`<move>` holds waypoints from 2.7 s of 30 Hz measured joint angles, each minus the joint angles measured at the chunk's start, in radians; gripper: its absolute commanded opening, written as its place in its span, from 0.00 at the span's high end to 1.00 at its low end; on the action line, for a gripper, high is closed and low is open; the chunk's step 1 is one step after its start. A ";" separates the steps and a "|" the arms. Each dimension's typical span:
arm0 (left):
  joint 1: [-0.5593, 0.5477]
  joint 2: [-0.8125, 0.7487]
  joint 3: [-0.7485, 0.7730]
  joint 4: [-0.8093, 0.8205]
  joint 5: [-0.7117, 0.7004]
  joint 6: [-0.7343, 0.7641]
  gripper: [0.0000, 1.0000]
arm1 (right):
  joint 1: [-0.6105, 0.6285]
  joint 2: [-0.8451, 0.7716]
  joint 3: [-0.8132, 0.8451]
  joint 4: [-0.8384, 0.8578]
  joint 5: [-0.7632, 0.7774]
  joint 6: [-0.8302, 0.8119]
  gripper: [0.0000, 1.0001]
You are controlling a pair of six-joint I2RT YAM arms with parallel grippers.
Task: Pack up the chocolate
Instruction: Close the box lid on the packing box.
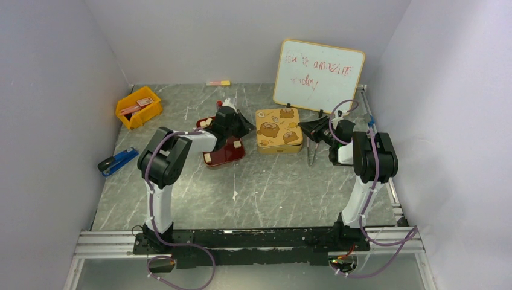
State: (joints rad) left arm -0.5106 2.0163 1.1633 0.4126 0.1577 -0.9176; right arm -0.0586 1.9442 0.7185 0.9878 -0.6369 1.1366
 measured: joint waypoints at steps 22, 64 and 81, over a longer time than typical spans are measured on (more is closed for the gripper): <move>-0.015 0.010 0.017 -0.022 -0.007 0.007 0.95 | 0.000 -0.035 0.001 -0.050 0.019 -0.049 0.59; -0.026 0.010 0.038 -0.041 -0.017 0.008 0.95 | -0.003 -0.159 0.040 -0.346 0.164 -0.257 0.58; -0.027 0.013 0.077 -0.064 -0.024 0.013 0.95 | 0.020 -0.159 0.053 -0.396 0.164 -0.293 0.58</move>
State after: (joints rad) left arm -0.5373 2.0293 1.2404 0.3481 0.1341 -0.9047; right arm -0.0383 1.7855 0.7719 0.5915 -0.4725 0.8436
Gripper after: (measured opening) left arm 0.057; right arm 0.422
